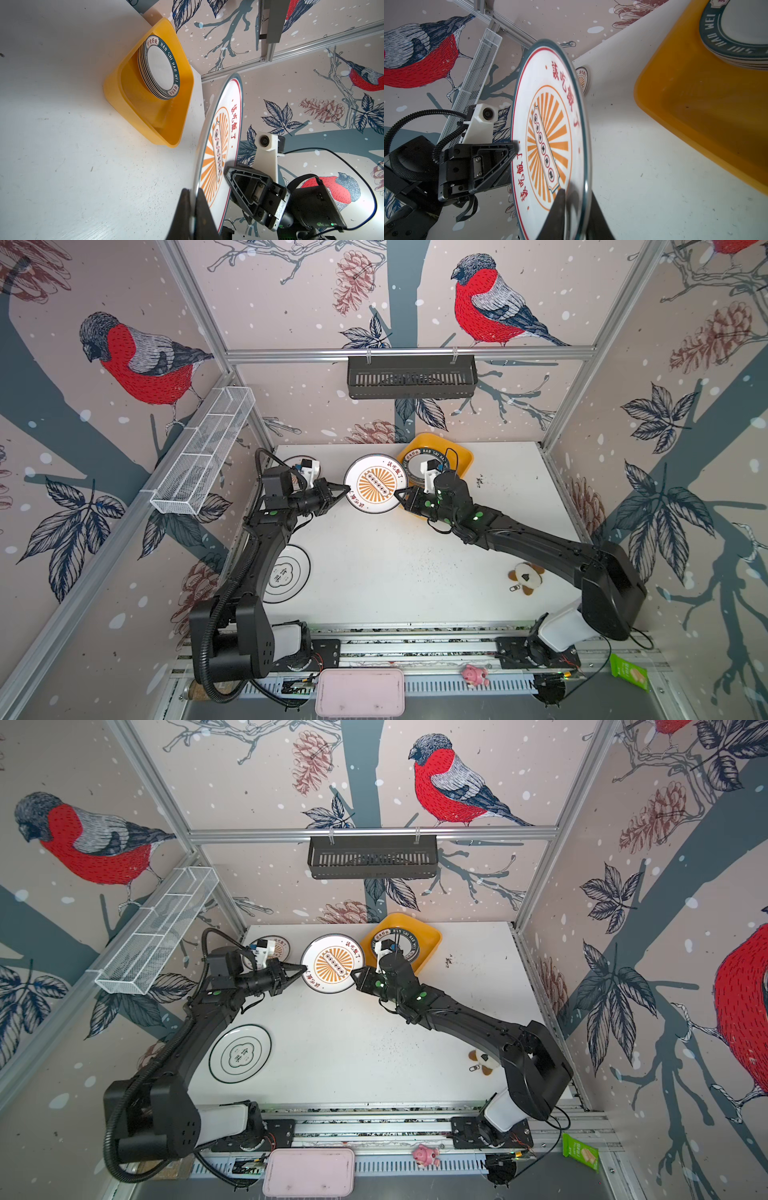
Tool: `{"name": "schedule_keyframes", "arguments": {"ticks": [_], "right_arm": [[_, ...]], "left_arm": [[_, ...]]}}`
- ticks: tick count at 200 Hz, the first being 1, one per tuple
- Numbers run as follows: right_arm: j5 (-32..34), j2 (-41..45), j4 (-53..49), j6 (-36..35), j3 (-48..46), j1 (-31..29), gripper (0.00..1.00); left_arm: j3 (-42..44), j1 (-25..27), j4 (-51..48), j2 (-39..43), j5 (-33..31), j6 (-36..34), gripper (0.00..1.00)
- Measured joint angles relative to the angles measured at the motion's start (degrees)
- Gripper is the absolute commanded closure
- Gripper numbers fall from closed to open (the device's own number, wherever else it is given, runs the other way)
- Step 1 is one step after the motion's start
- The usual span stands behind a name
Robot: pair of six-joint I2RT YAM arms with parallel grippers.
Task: Place the plates into the plastic bin on the countertop
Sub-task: 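Carry the sunburst plate toward the bin and close the right gripper on it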
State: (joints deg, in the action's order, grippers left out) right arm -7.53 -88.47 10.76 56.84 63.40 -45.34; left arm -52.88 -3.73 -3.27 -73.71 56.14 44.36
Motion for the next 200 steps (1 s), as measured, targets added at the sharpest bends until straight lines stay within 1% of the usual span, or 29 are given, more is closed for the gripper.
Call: {"name": "schedule_keyframes", "arguments": {"ticks": [14, 38, 46, 52, 62, 75, 117, 142, 200], "right_arm": [[-0.5, 0.0, 1.6, 0.6, 0.4, 0.7, 0.9], [-1.4, 0.0, 2.1, 1.4, 0.3, 1.9, 0.94], [-1.5, 0.0, 1.6, 1.4, 0.2, 2.4, 0.95], [-1.4, 0.0, 1.2, 1.5, 0.1, 3.0, 0.96], [-1.3, 0.0, 0.0, 1.5, -0.1, 4.0, 0.96], [-1.6, -0.2, -0.4, 1.7, -0.1, 5.4, 0.96], [-4.3, -1.2, -1.3, 2.0, 0.7, 10.6, 0.97], [-4.8, -2.5, -2.3, 1.8, 2.6, 14.1, 0.97], [-7.9, -6.2, -3.9, 1.2, 6.2, 20.5, 0.97]], "left_arm": [[-0.2, 0.4, 0.3, -0.3, -0.3, -0.3, 0.92], [-0.8, 0.9, 0.9, -1.1, -0.9, 0.0, 0.76], [-0.9, 0.9, 1.0, -1.4, -0.9, 0.3, 0.68], [-1.0, 0.9, 1.1, -1.5, -1.0, 0.2, 0.58], [-1.2, 0.9, 1.4, -1.7, -1.0, 0.1, 0.45], [-1.7, 1.0, 1.3, -2.0, -1.3, 0.1, 0.34], [-5.4, 1.1, -0.4, -4.0, -5.2, -2.8, 0.23], [-7.1, 1.1, -0.5, -5.1, -6.8, -3.9, 0.19], [-11.5, 3.4, 0.1, -8.0, -9.4, -4.5, 0.14]]}}
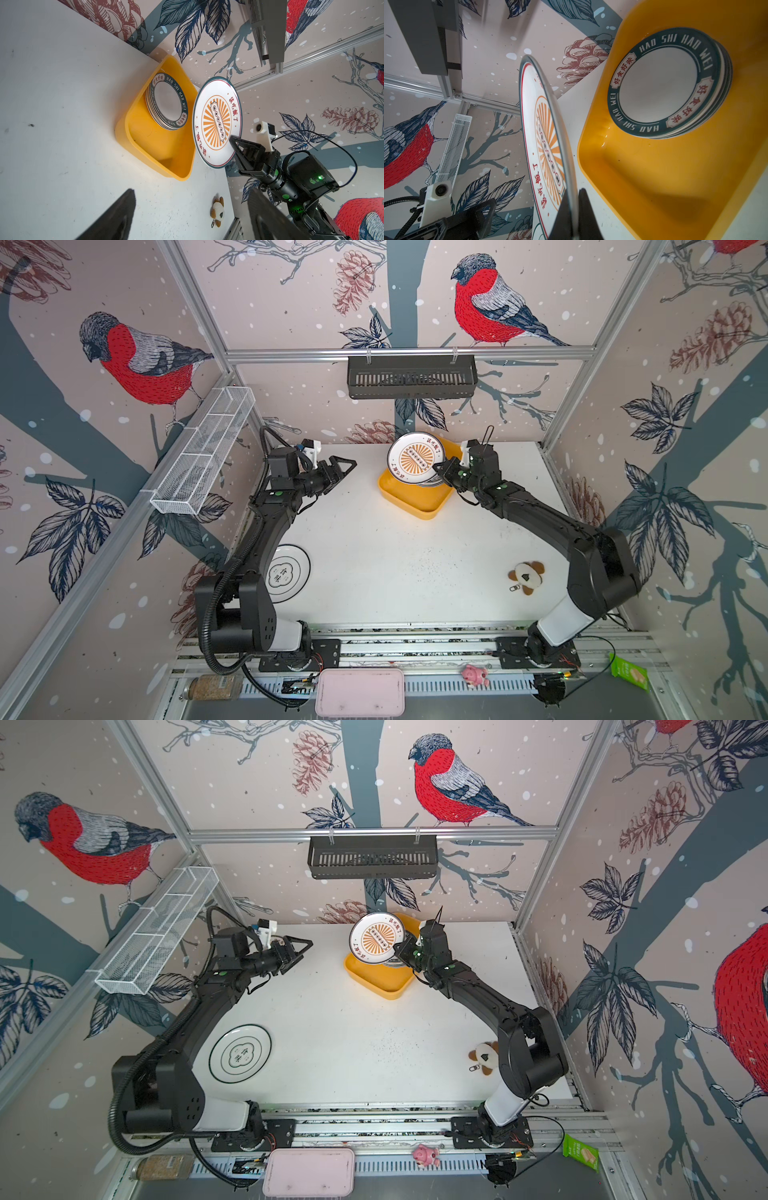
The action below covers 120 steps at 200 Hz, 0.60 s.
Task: Place the plates into the plastic bin on the countertop
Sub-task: 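Carry the sunburst plate toward the bin and close the right gripper on it, then lower the sunburst plate into the bin with the right gripper while the left arm withdraws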
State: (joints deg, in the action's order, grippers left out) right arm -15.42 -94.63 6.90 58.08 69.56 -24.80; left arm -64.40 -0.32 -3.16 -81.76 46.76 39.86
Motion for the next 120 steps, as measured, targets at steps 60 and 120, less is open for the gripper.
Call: {"name": "schedule_keyframes", "arguments": {"ticks": [60, 120], "right_arm": [[-2.5, -3.2, -0.9, -0.3, 2.4, 3.4, 0.97], [-2.9, -3.8, -0.9, -0.2, 2.6, 4.6, 0.97]], "left_arm": [[-3.8, 2.4, 1.8, -3.8, -1.9, -0.3, 0.09], [-7.7, 3.2, 4.3, -6.5, -2.4, 0.2, 0.04]]}}
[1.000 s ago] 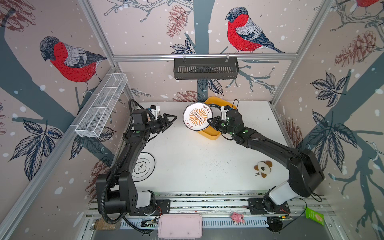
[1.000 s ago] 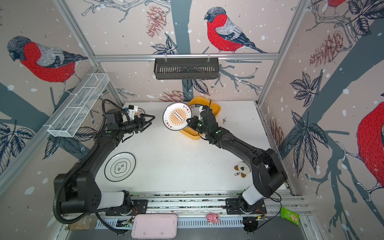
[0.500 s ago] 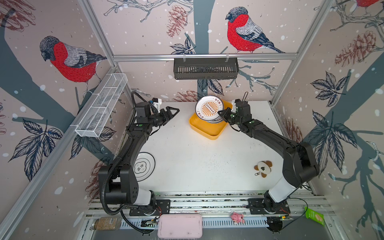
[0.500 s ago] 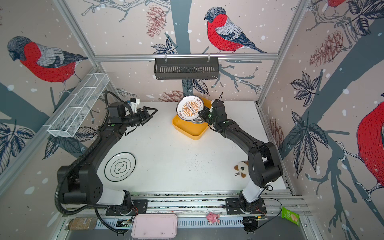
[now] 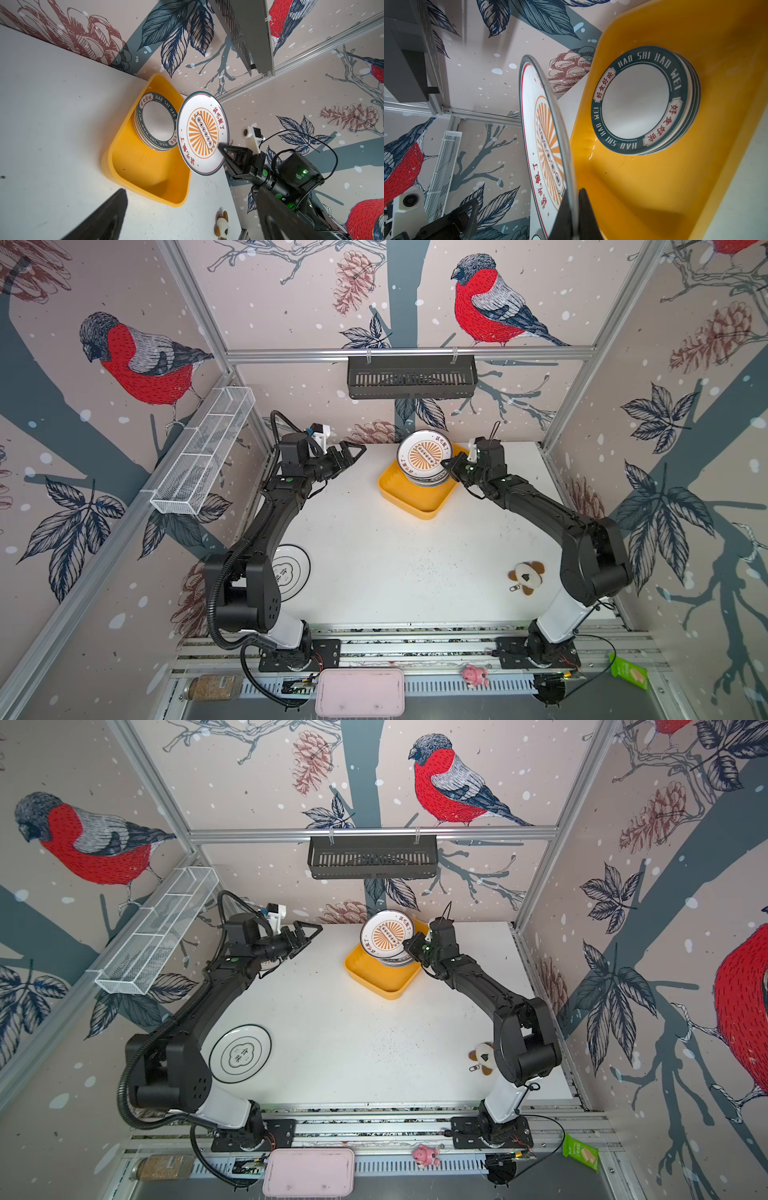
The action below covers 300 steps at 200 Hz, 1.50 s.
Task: Place the plates into the plastic bin on the countertop
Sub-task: 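Lower the sunburst plate into the bin with the right gripper while the left arm withdraws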
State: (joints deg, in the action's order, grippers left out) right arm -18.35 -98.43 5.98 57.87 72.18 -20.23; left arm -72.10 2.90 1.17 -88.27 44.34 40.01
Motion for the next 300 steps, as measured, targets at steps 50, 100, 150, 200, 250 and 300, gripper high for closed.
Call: {"name": "schedule_keyframes", "arguments": {"ticks": [50, 100, 150, 200, 250, 300], "right_arm": [[0.2, -0.1, -0.1, 0.4, -0.7, 0.9, 0.97], [1.5, -0.1, -1.3, 0.9, -1.0, 1.7, 0.97], [2.4, -0.2, -2.9, 2.0, -0.9, 2.3, 0.97], [2.3, -4.3, -4.2, 2.0, 3.2, 2.6, 0.97], [0.0, -10.0, -4.2, 2.4, 6.3, 2.6, 0.97], [-2.9, -16.5, -3.2, 4.2, 9.8, 3.3, 0.98]], "left_arm": [[-5.9, 0.1, -2.8, -2.4, 1.0, -5.3, 0.04], [-7.6, 0.2, -5.8, -1.3, -1.7, -15.1, 0.04], [-2.8, 0.2, -3.6, 0.4, -3.5, -19.5, 0.04], [2.7, 0.2, -0.2, 1.0, -4.2, -21.0, 0.04], [7.2, 0.2, -0.2, 3.3, -5.8, -23.9, 0.04], [8.4, 0.2, 0.4, 2.5, -6.8, -24.9, 0.04]]}}
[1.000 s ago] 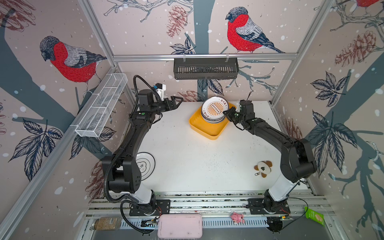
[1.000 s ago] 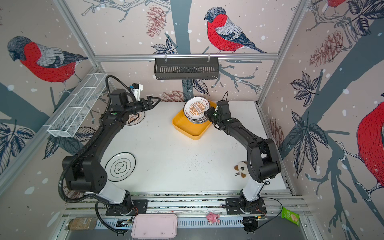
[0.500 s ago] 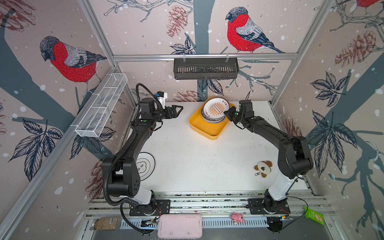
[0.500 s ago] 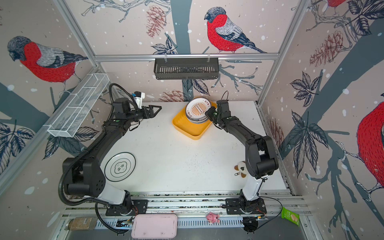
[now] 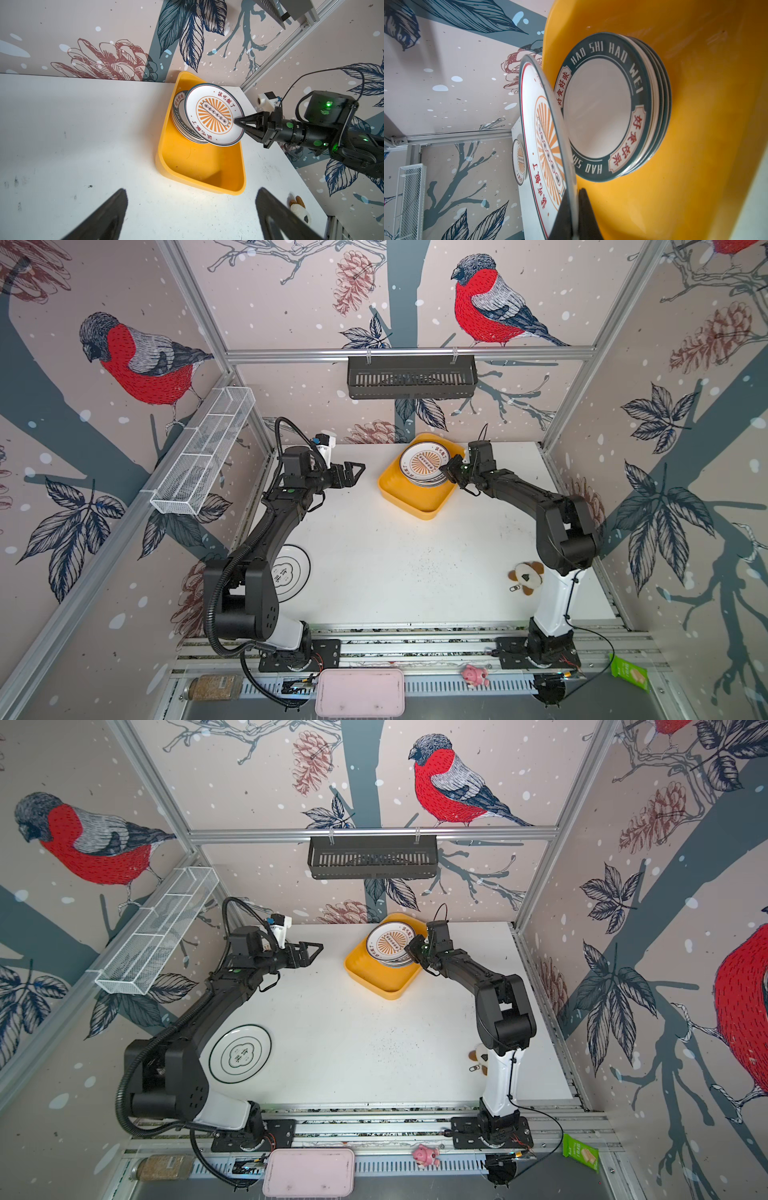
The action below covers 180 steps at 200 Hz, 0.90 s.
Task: Place the plates into the plastic bin on the countertop
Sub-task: 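Lower the sunburst plate into the bin with the right gripper while the left arm withdraws, then open the right gripper and lift it off the plate stack in the bin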
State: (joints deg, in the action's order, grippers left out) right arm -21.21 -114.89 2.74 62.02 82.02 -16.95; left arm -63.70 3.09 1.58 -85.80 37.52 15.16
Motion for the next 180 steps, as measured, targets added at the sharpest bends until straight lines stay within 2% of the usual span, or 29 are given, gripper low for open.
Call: {"name": "schedule_keyframes", "arguments": {"ticks": [43, 141, 180], "right_arm": [[-2.2, -6.2, -0.5, 1.2, 4.6, 1.7, 0.98], [-4.0, -11.7, -2.9, 2.1, 10.3, 2.1, 0.98], [-4.2, -12.5, -3.9, 2.1, 11.7, 2.2, 0.92]], "left_arm": [[0.1, 0.0, 1.0, -0.7, 0.0, -0.1, 0.04], [0.7, -0.3, 1.2, -0.6, -0.2, -0.1, 0.04], [0.8, -0.4, 1.2, -1.4, -0.2, -0.1, 0.04]]}}
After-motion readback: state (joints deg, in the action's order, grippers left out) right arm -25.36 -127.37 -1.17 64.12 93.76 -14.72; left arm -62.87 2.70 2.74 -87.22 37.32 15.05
